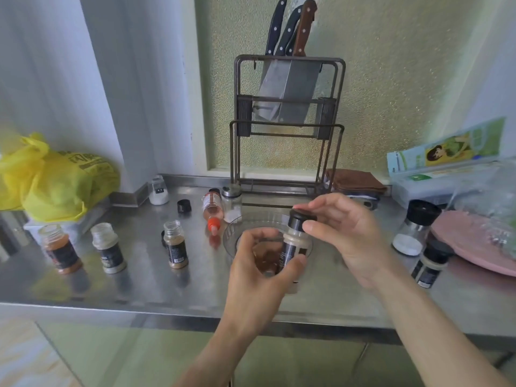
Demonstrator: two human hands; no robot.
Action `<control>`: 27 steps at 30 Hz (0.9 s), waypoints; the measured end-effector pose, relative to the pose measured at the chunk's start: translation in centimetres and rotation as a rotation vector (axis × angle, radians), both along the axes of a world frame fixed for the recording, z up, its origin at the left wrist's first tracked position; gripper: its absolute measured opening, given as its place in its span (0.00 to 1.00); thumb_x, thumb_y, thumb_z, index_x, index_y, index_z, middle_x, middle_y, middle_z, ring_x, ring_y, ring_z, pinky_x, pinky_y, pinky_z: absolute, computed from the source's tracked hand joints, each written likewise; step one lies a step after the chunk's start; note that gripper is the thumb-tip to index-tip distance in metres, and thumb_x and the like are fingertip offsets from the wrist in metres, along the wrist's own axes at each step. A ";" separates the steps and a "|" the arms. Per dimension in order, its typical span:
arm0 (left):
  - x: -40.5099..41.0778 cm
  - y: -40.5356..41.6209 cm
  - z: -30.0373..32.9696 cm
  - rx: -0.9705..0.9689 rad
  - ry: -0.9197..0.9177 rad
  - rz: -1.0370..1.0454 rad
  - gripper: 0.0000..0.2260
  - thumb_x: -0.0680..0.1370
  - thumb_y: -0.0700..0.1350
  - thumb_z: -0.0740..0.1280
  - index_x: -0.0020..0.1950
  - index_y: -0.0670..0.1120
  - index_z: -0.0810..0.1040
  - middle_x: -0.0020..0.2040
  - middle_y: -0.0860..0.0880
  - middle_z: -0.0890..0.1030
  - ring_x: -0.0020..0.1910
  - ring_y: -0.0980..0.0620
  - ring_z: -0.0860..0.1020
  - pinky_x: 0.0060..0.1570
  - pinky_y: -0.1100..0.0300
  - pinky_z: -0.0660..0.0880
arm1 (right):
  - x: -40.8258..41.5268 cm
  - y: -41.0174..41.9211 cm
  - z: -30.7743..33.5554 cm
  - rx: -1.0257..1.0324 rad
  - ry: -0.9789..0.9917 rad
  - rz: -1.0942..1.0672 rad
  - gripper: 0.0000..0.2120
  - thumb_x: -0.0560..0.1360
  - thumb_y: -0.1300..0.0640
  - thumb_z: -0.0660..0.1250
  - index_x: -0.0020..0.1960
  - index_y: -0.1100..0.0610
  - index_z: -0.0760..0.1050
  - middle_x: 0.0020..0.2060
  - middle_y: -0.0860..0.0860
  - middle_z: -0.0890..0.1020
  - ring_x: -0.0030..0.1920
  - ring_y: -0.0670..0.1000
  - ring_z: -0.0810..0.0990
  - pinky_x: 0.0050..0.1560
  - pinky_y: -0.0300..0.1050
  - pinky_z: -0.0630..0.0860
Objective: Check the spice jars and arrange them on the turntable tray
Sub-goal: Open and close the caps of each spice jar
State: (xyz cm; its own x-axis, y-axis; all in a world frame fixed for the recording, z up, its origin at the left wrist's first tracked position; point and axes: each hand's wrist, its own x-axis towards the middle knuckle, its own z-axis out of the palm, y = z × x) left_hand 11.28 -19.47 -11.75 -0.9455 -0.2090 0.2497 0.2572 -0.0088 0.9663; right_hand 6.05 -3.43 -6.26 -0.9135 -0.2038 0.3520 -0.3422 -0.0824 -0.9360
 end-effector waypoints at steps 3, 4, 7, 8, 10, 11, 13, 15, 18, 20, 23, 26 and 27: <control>-0.1 0.1 0.2 0.138 -0.025 -0.073 0.11 0.73 0.44 0.75 0.54 0.45 0.81 0.49 0.40 0.86 0.42 0.51 0.82 0.36 0.62 0.77 | 0.1 1.1 0.4 0.015 0.018 0.044 0.16 0.69 0.67 0.76 0.55 0.59 0.79 0.54 0.55 0.89 0.55 0.51 0.87 0.58 0.41 0.81; -0.2 0.1 0.1 0.200 -0.036 -0.110 0.12 0.73 0.45 0.73 0.55 0.42 0.81 0.48 0.40 0.86 0.42 0.51 0.82 0.39 0.59 0.77 | 0.1 1.5 0.5 0.028 0.023 0.063 0.17 0.69 0.68 0.75 0.56 0.59 0.79 0.54 0.55 0.88 0.55 0.50 0.87 0.58 0.41 0.80; -0.4 0.3 0.4 0.422 -0.061 -0.279 0.20 0.78 0.48 0.70 0.57 0.30 0.78 0.43 0.37 0.83 0.34 0.48 0.75 0.37 0.58 0.71 | 0.2 2.6 1.1 0.166 0.059 0.107 0.20 0.73 0.74 0.73 0.61 0.59 0.80 0.54 0.56 0.87 0.54 0.50 0.86 0.59 0.43 0.80; -0.4 0.3 0.3 0.444 -0.069 -0.312 0.22 0.80 0.49 0.68 0.58 0.28 0.77 0.43 0.35 0.83 0.32 0.48 0.72 0.35 0.59 0.70 | 0.2 3.0 1.3 0.227 0.080 0.120 0.20 0.73 0.73 0.73 0.61 0.59 0.80 0.54 0.56 0.87 0.54 0.51 0.85 0.59 0.43 0.80; -0.5 0.4 0.0 0.448 -0.073 -0.333 0.23 0.80 0.50 0.68 0.58 0.28 0.77 0.45 0.33 0.83 0.30 0.49 0.70 0.34 0.61 0.69 | 0.4 3.5 2.0 0.344 0.113 0.137 0.18 0.73 0.70 0.75 0.61 0.57 0.82 0.53 0.55 0.87 0.54 0.51 0.86 0.59 0.43 0.80; -0.5 0.4 -0.2 0.447 -0.070 -0.331 0.22 0.80 0.50 0.69 0.57 0.29 0.78 0.46 0.33 0.83 0.30 0.50 0.70 0.35 0.62 0.69 | 0.5 3.7 2.3 0.393 0.110 0.130 0.16 0.73 0.66 0.76 0.59 0.56 0.84 0.51 0.54 0.87 0.52 0.52 0.86 0.58 0.42 0.81; -0.4 0.3 -0.6 0.441 -0.077 -0.328 0.19 0.78 0.49 0.72 0.57 0.33 0.81 0.47 0.33 0.82 0.31 0.50 0.72 0.37 0.61 0.71 | 0.6 3.8 2.7 0.487 0.101 0.082 0.13 0.71 0.57 0.78 0.55 0.53 0.85 0.46 0.52 0.88 0.47 0.55 0.87 0.52 0.44 0.83; -0.4 0.2 -0.9 0.434 -0.100 -0.333 0.17 0.76 0.49 0.74 0.56 0.37 0.84 0.47 0.37 0.81 0.36 0.48 0.72 0.39 0.61 0.72 | 0.5 4.0 3.1 0.611 0.113 0.059 0.12 0.71 0.54 0.79 0.54 0.52 0.86 0.44 0.51 0.87 0.46 0.53 0.87 0.50 0.48 0.84; -0.4 0.0 -1.1 0.464 -0.136 -0.342 0.12 0.75 0.47 0.75 0.54 0.41 0.86 0.48 0.40 0.82 0.47 0.43 0.71 0.42 0.61 0.73 | 0.9 4.6 4.2 0.705 0.065 0.206 0.18 0.73 0.61 0.79 0.60 0.49 0.83 0.50 0.45 0.86 0.49 0.47 0.87 0.47 0.40 0.83; -0.4 0.1 -1.0 0.480 -0.153 -0.351 0.10 0.76 0.46 0.74 0.53 0.42 0.86 0.48 0.39 0.81 0.50 0.42 0.71 0.42 0.61 0.73 | 1.0 4.8 4.5 0.738 0.073 0.235 0.18 0.74 0.64 0.77 0.60 0.50 0.83 0.51 0.44 0.86 0.49 0.48 0.87 0.47 0.39 0.82; -0.2 0.4 -1.1 0.490 -0.165 -0.350 0.11 0.76 0.46 0.73 0.53 0.40 0.86 0.48 0.38 0.80 0.50 0.42 0.74 0.42 0.60 0.72 | 0.6 4.2 4.1 0.743 0.064 0.141 0.12 0.72 0.50 0.77 0.54 0.52 0.85 0.43 0.51 0.88 0.41 0.52 0.88 0.45 0.45 0.83; -0.2 0.4 -1.2 0.482 -0.162 -0.351 0.11 0.76 0.46 0.75 0.53 0.40 0.86 0.48 0.38 0.81 0.50 0.42 0.72 0.40 0.62 0.73 | 0.8 4.2 3.9 0.800 0.045 0.161 0.18 0.70 0.44 0.78 0.58 0.46 0.82 0.47 0.47 0.87 0.43 0.45 0.87 0.45 0.43 0.81; -0.2 0.4 -1.3 0.480 -0.160 -0.355 0.12 0.76 0.47 0.74 0.53 0.39 0.86 0.48 0.38 0.81 0.50 0.42 0.72 0.39 0.63 0.73 | 0.9 4.3 4.0 0.799 0.043 0.207 0.19 0.72 0.50 0.79 0.61 0.45 0.81 0.50 0.47 0.86 0.47 0.45 0.87 0.45 0.39 0.80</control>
State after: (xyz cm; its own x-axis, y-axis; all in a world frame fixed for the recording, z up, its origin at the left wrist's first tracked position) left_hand 11.07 -19.12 -13.03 -0.9959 0.0710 0.0552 0.0112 -0.5108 0.8596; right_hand 6.91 0.86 -2.27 -0.8190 -0.5703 0.0638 -0.4303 0.5367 -0.7258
